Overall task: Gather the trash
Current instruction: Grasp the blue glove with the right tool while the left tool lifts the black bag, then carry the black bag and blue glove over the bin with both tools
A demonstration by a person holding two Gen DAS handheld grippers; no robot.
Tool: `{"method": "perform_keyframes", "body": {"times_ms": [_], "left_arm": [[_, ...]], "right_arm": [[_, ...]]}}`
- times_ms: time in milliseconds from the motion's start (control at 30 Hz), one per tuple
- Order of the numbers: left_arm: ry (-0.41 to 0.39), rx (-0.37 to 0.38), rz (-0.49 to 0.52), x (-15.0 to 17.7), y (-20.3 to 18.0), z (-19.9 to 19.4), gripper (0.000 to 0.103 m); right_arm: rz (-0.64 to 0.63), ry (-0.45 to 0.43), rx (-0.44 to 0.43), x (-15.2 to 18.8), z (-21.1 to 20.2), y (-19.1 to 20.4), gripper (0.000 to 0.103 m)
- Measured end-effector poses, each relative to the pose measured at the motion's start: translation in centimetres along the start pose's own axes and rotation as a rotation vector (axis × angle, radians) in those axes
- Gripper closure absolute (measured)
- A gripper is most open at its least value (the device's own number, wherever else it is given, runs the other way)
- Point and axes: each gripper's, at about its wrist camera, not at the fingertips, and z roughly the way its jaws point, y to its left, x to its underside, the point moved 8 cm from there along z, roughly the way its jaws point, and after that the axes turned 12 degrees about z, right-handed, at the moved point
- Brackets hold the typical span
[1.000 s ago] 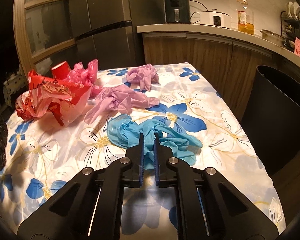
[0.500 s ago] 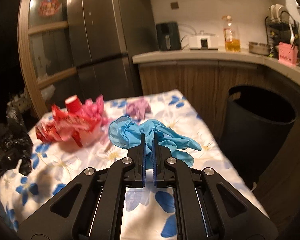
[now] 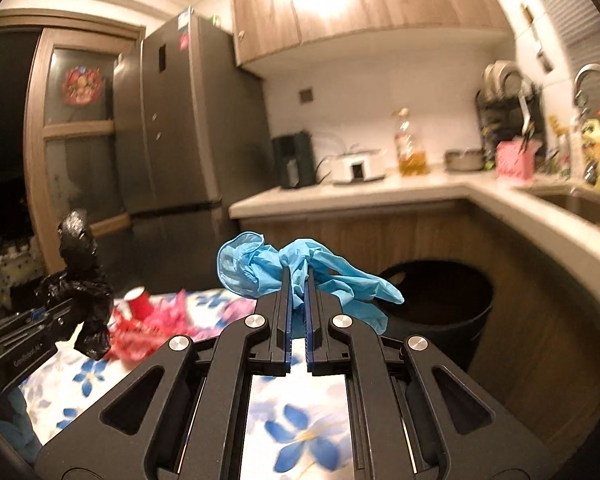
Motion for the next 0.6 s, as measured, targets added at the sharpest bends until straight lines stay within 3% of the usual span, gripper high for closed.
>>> {"method": "perform_keyframes", "body": {"times_ms": [167,600], "left_arm": [[-0.045,0.081,0.031,-2.6,-3.8,1.0,0.079],[-0.034,0.22,0.111,-5.7,-12.4,6.8,0.079]], "right_arm": [[-0.029,-0.089,0.07,-1.9,-0.9,-2.1,0.098],[0.031,-0.141,0.209,-4.4,1.3,-10.1,0.098]]}}
